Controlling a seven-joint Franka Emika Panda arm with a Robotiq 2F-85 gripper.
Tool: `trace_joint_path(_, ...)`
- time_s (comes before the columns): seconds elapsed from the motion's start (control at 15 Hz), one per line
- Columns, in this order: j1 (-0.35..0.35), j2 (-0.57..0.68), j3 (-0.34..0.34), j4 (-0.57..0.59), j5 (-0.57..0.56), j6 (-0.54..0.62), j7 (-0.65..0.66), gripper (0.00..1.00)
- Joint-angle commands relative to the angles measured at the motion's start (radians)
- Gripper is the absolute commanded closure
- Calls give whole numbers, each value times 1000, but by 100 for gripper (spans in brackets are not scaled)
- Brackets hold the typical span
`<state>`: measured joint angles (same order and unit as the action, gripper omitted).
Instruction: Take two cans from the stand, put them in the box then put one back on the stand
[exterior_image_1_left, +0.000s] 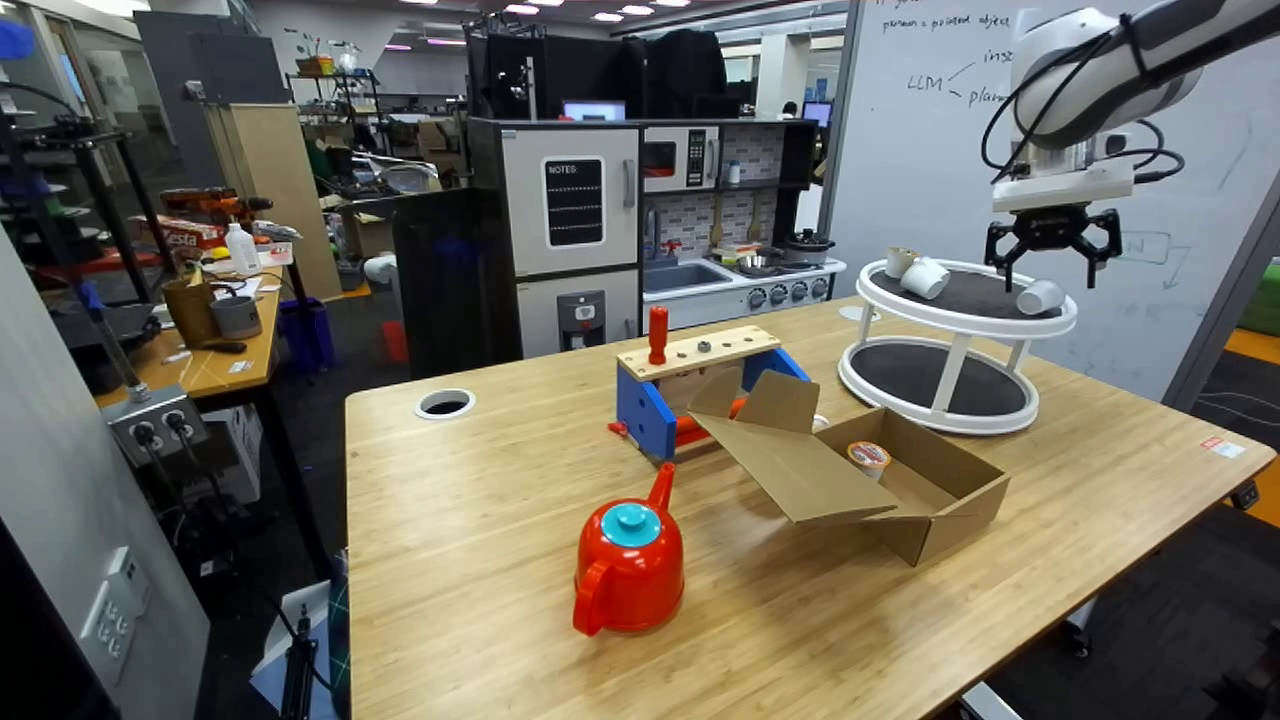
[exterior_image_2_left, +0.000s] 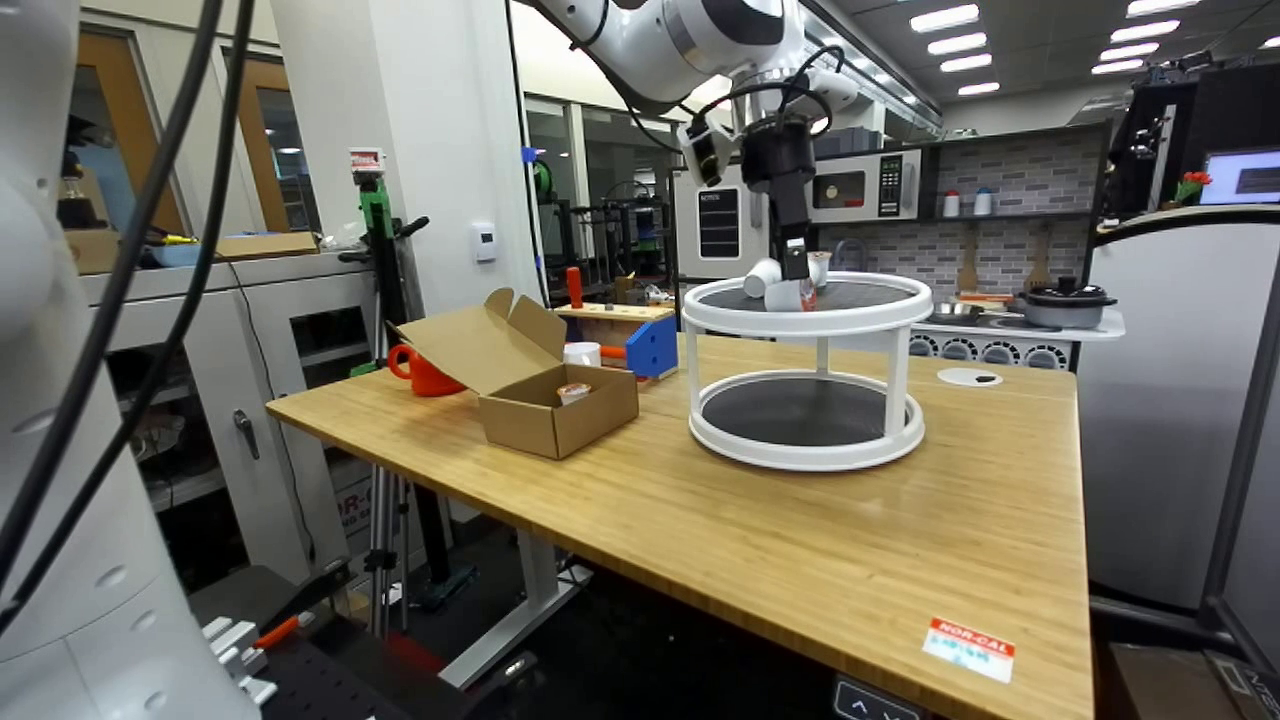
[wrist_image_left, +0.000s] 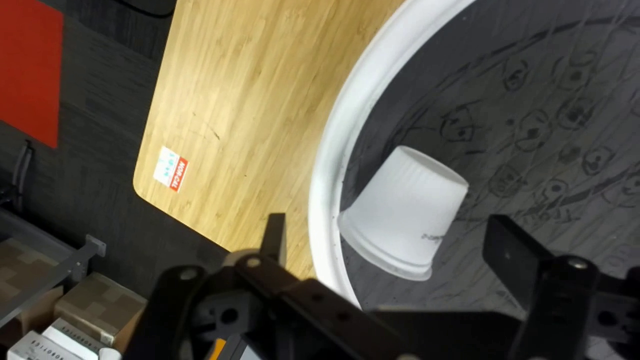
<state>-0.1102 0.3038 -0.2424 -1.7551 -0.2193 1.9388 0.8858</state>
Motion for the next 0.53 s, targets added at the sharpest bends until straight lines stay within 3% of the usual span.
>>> trace_joint_path(0.0,-6,21,6,44,19,-42,3,0)
trace_joint_path(0.47,-3,20,5,45,13,-52,2,0)
